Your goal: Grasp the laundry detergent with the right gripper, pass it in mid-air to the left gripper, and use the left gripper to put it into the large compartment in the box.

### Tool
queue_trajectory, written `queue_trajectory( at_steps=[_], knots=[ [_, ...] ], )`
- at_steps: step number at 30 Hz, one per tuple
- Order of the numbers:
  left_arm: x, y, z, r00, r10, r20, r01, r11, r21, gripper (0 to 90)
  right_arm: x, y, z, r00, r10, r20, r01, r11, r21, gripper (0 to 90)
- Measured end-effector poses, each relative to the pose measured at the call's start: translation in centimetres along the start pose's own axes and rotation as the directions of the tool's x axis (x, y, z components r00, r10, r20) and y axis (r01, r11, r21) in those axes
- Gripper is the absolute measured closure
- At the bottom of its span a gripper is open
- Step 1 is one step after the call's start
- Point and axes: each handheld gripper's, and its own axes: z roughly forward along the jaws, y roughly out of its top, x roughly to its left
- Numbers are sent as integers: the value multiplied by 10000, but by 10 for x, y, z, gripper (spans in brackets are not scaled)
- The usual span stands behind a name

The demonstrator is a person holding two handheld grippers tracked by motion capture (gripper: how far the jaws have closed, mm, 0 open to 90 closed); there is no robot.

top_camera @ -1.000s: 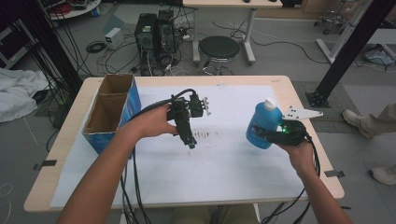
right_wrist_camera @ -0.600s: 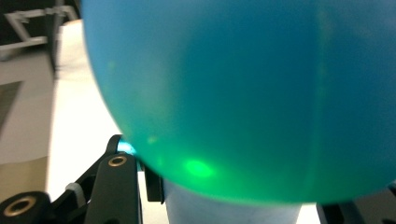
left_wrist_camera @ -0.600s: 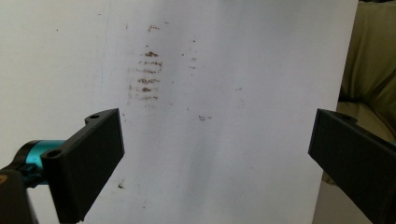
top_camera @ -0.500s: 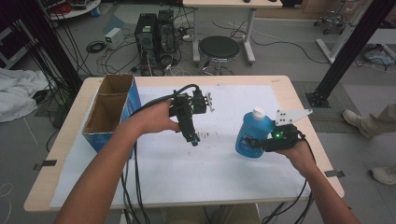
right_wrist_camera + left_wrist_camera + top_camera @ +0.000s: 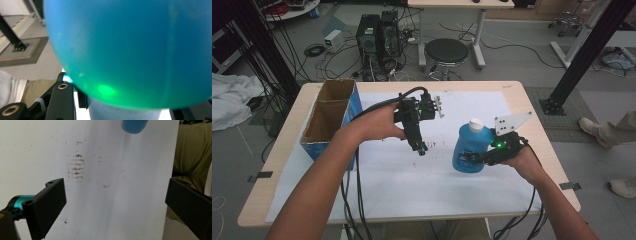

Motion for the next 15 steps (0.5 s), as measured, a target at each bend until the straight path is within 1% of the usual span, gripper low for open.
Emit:
queue_trajectory(
  at_steps=[1,5,8,13,15],
  knots=[
    [0,0,-1,10000,26,8,-26,10000,10,34,1,2,2,9999,-40,-131,41,10000,35,454],
    [-4,1,-7,9998,137,110,-136,9999,-68,34,3,10,9,9987,-269,-421,275,9996,116,453],
    [-7,3,-10,9997,221,136,-220,9997,-88,34,2,12,14,9981,-302,-531,308,9995,108,453],
    [-9,7,-13,9993,291,233,-287,9995,-156,34,2,14,25,9967,-378,-721,405,9985,360,453],
    [-9,8,-14,9990,359,271,-357,9993,-79,34,3,16,30,9959,-407,-807,444,9980,446,453]
  ],
)
